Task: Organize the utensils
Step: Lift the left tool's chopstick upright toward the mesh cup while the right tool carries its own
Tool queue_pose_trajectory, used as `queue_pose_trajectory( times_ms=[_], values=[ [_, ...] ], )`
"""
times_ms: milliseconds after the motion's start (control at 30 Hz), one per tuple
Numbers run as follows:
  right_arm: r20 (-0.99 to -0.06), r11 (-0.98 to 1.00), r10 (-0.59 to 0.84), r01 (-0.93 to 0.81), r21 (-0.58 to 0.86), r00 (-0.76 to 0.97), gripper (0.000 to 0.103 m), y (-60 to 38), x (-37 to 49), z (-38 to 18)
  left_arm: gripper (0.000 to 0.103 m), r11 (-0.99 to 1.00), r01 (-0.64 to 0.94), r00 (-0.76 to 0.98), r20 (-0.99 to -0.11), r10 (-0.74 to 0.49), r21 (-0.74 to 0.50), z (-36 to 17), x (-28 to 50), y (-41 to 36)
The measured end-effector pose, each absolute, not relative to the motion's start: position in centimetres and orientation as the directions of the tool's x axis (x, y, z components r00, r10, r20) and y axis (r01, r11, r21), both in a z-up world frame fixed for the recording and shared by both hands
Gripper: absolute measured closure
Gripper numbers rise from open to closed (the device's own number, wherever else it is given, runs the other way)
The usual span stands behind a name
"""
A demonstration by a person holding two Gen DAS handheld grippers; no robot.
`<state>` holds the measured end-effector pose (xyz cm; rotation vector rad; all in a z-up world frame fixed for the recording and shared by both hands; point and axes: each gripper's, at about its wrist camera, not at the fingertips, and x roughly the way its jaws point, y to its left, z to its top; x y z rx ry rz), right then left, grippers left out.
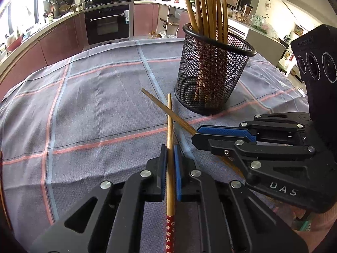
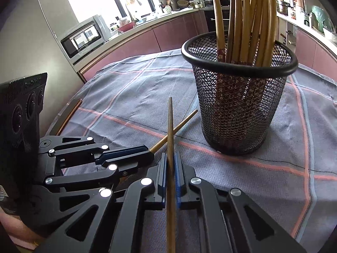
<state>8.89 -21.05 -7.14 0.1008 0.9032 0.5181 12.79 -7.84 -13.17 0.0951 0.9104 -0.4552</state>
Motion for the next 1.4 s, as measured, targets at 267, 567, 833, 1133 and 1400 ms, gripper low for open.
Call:
queue_pose_trajectory(
  times_ms=[267, 567, 833, 1133, 1400],
  values=[
    [-0.697, 0.862, 0.494, -0.401, 0.312, 0.52, 0.097, -21.6, 8.3, -6.0, 0.096, 0.901, 0.418, 0.542, -0.764, -0.35, -0.117, -12.3, 12.1, -7.5],
    [-0.647, 0.848, 0.521, -0.427, 0.315, 0.557, 0.097, -22.2, 7.2, -4.0, 0.096, 0.898, 0.421, 0.561, -0.742, -0.368, -0.128, -10.7, 11.4, -6.7],
    [-0.626, 0.848, 0.524, -0.425, 0.317, 0.578, 0.097, -22.8, 6.7, -3.1, 0.096, 0.894, 0.428, 0.576, -0.721, -0.385, -0.136, -9.3, 10.9, -6.3],
    [-0.595, 0.847, 0.527, -0.427, 0.316, 0.607, 0.097, -23.6, 6.1, -2.0, 0.096, 0.888, 0.434, 0.585, -0.702, -0.406, -0.152, -8.3, 10.3, -6.3],
    [-0.57, 0.851, 0.523, -0.417, 0.318, 0.633, 0.097, -24.5, 5.9, -1.1, 0.096, 0.881, 0.442, 0.596, -0.679, -0.429, -0.169, -7.2, 9.9, -5.8]
  ],
)
